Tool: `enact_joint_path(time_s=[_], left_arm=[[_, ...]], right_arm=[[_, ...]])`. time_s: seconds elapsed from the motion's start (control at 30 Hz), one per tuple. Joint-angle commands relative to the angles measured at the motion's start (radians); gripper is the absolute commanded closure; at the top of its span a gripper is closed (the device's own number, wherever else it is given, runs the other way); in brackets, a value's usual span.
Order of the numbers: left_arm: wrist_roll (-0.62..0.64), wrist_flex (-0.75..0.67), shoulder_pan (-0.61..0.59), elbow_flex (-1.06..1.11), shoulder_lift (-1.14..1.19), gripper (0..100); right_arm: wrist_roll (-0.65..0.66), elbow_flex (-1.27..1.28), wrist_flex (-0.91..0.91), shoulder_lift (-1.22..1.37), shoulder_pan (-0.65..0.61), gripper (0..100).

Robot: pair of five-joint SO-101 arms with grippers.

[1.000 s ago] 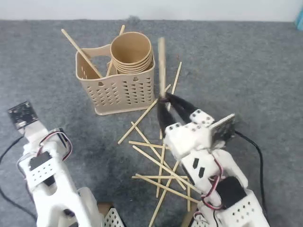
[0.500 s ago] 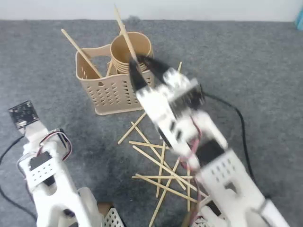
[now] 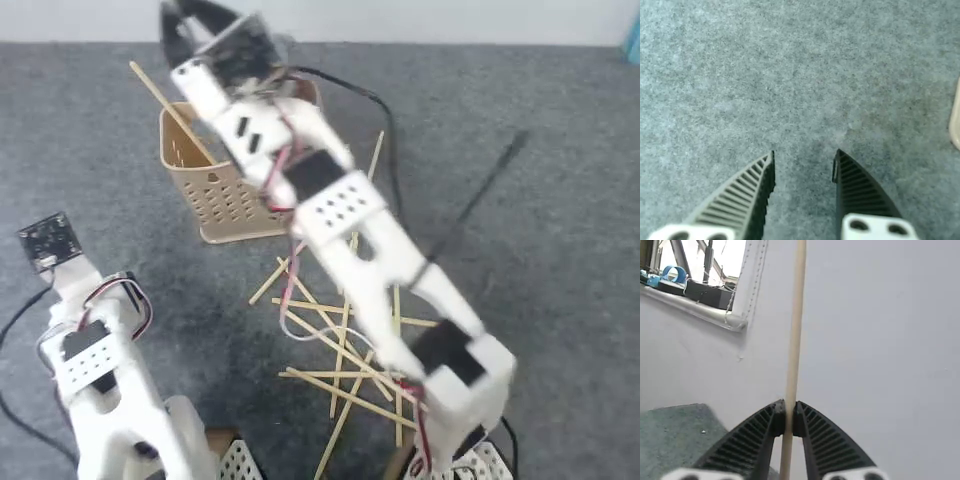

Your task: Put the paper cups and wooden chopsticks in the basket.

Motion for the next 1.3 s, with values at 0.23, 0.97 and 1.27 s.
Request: enact_joint_path(time_s=[0.23,0.97,1.27], left_arm=[[-0.008,-0.018,0.006,-0.002,-0.023,82],[-0.008,-0.018,0.006,-0.002,-0.023,82],[-0.008,-0.018,0.006,-0.002,-0.023,82]], right_arm=[[0.026,-0.138,0.025,0.084,-0.065,99.1],[-0.288,-0.124,0.877,-0.332,-0.021,92.1],[-0.391,-0.124,1.679,-0.565,0.093,92.2]])
